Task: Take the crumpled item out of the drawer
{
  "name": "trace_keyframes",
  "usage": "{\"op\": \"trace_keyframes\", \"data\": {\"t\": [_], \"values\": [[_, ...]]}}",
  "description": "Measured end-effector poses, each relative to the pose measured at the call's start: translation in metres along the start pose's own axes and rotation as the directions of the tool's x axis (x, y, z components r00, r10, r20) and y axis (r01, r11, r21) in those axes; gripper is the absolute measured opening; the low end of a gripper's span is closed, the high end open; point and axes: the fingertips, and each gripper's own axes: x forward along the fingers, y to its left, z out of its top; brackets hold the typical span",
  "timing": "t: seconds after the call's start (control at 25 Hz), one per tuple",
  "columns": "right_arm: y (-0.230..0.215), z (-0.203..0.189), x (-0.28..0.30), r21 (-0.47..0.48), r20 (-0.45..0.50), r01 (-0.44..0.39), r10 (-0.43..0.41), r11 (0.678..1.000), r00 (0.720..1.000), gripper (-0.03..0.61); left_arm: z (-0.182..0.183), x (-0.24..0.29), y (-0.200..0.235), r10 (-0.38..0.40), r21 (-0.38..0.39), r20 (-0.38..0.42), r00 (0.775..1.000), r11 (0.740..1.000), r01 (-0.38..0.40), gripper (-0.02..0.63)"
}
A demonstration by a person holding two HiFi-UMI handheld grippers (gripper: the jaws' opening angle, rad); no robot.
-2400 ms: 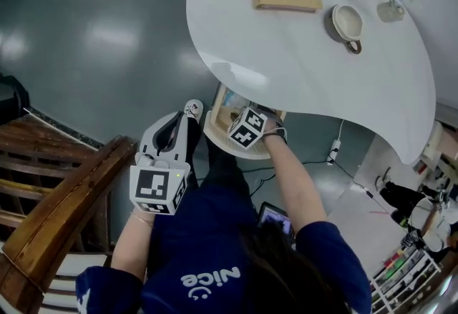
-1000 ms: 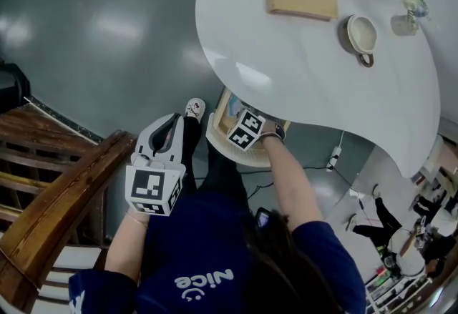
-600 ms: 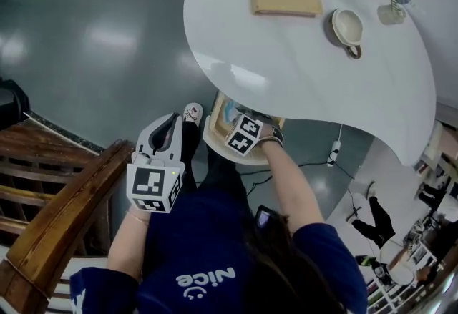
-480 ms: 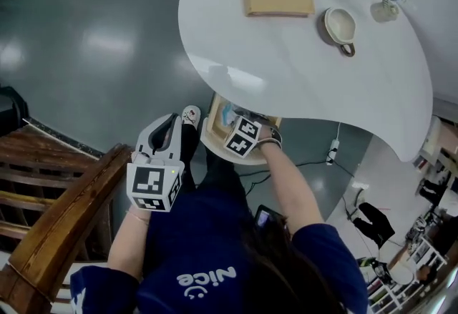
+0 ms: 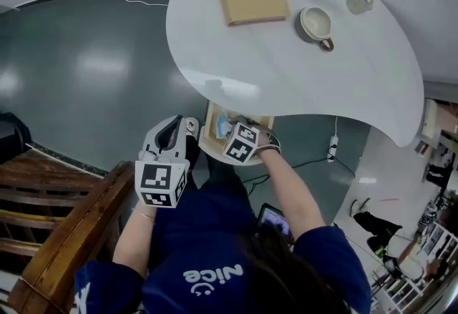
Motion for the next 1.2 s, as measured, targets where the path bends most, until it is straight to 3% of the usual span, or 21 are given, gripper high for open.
{"op": "trace_keyframes", "data": {"t": [0.16,0.48,0.84,1.04,1.2], "values": [[0.006,0.006,-0.014,0.012,0.017,0.006,-0.006,1.000,1.000,0.087,0.004,-0.001,-0.002,-0.018,0.013,0.002,1.000,1.000,0.018,0.005],[0.012,0.015,-0.049,0.140,0.098,0.026,-0.040,0.990,0.994,0.087,0.007,0.000,-0.014,-0.069,0.041,-0.005,0.998,0.997,0.069,0.005],[0.016,0.022,-0.094,0.319,0.208,0.035,-0.106,0.947,0.972,0.087,0.016,0.000,-0.024,-0.133,0.070,0.002,0.991,0.989,0.133,0.005],[0.022,0.028,-0.123,0.381,0.278,0.043,-0.158,0.924,0.947,0.089,0.025,0.000,-0.031,-0.161,0.087,0.016,0.987,0.983,0.160,0.005],[0.022,0.033,-0.145,0.468,0.332,0.028,-0.205,0.883,0.921,0.089,0.032,0.000,-0.038,-0.179,0.110,0.023,0.984,0.978,0.175,0.005]]}}
